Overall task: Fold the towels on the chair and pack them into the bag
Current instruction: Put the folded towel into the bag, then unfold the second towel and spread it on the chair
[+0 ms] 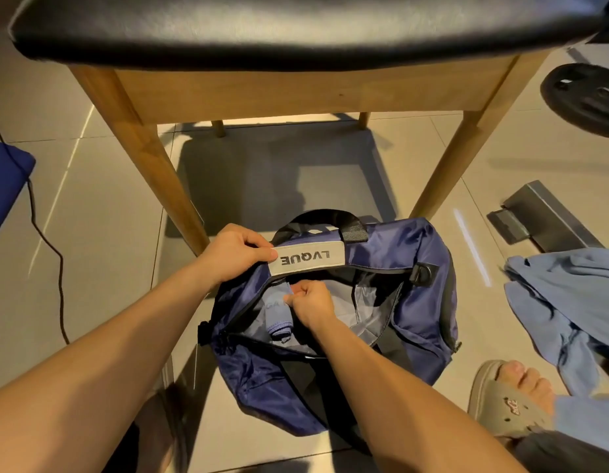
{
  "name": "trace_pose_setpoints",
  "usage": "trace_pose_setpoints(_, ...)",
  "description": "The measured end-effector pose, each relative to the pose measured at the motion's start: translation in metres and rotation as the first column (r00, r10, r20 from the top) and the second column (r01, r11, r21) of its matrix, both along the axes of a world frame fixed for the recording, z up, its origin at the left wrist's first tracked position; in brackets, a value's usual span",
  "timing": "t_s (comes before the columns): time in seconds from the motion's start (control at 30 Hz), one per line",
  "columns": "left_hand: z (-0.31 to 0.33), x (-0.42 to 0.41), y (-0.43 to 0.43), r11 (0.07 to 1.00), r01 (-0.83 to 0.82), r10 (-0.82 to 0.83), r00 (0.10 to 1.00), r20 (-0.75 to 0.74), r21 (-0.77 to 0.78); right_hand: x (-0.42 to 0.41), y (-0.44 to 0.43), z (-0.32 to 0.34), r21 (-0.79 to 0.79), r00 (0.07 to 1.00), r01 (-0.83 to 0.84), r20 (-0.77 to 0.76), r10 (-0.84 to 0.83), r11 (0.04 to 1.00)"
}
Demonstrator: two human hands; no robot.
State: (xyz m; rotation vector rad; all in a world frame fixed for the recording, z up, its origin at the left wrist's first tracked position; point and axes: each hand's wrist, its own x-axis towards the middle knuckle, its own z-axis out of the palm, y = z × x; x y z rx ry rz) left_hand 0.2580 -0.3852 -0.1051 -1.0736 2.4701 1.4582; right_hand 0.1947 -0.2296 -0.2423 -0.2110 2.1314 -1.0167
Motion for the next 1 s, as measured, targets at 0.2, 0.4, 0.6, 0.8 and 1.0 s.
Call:
trace_pose_setpoints(0.2, -0.010, -0.001, 0.006, 0.977, -0.047, 0.032, 0.997, -0.076, -0.206, -0.004, 0.020, 0.009, 0.037, 0.993, -0.114, 0.036, 0.113, 0.993)
trace_pose_setpoints(0.4, -0.009, -0.002, 0.022, 0.960, -0.031, 0.034, 0.999, 0.006, -0.278, -0.010, 0.042, 0.048, 0.128, 0.956, -0.283, -0.040, 0.290, 0.951)
trace_pose_setpoints(0.6, 0.026, -0.026, 0.056, 0.942, -0.020, -0.003, 0.998, -0.069, -0.334, -0.038, 0.082, 0.155, 0.045, 0.903, -0.429, -0.006, 0.430, 0.902)
trace_pose_setpoints(0.8, 0.070, -0.080, 0.126, 0.990, -0.004, -0.038, 0.956, -0.291, -0.144, -0.097, 0.153, 0.244, 0.210, 0.910, -0.347, -0.158, 0.382, 0.914)
trace_pose_setpoints(1.0, 0.078, -0.131, 0.230, 0.935, 0.304, -0.243, 0.926, -0.289, 0.185, -0.162, 0.267, 0.268, 0.363, 0.935, -0.093, -0.288, 0.207, 0.927)
